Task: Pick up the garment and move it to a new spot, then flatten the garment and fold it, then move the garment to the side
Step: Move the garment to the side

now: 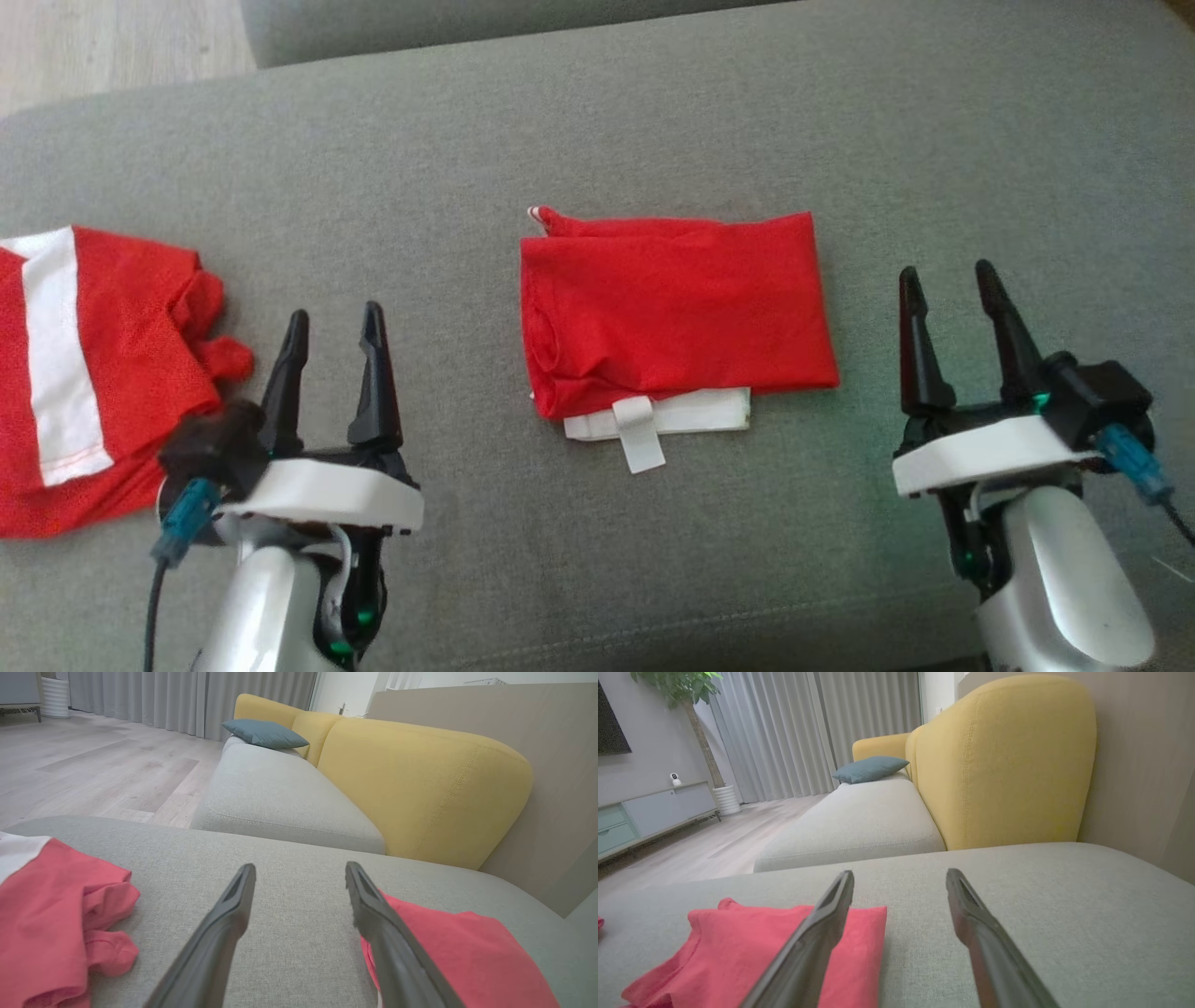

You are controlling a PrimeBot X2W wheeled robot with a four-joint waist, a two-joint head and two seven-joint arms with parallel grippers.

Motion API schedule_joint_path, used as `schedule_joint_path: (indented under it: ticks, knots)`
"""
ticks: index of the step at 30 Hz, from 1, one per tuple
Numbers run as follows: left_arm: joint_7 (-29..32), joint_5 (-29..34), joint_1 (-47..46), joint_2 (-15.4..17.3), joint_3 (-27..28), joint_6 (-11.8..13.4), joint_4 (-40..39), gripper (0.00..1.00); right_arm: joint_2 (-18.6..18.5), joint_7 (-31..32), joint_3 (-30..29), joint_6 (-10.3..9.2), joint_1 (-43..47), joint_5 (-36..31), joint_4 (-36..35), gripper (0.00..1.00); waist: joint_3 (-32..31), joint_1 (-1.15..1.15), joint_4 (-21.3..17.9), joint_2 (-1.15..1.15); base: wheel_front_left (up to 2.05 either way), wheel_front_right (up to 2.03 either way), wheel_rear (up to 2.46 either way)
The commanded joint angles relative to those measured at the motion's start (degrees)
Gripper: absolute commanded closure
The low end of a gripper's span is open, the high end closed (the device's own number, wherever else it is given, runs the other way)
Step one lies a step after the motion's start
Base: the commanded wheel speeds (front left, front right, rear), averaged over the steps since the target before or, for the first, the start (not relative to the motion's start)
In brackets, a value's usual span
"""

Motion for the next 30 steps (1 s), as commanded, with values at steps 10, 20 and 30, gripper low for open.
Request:
schedule_joint_path:
  ticks: [10,20,30]
  knots:
    - [-0.29,-0.33,-4.78,0.49,-1.25,0.16,-0.79,0.0,0.28,3.38,2.5,0.19,-6.71,3.15,11.08,0.0,5.4,0.0,4.26,0.0,0.0,0.0,0.0]
    - [-0.29,-0.08,-7.0,0.49,-2.43,0.2,-0.27,0.0,0.28,6.21,3.45,0.19,-13.97,9.89,22.0,0.0,9.37,0.0,8.0,0.0,0.0,0.0,0.0]
    - [-0.29,0.58,-7.72,0.49,-1.43,0.36,-0.48,0.0,-1.18,3.26,6.46,0.19,-18.19,6.21,27.28,1.0,10.58,0.0,6.7,0.0,0.0,0.0,0.0]
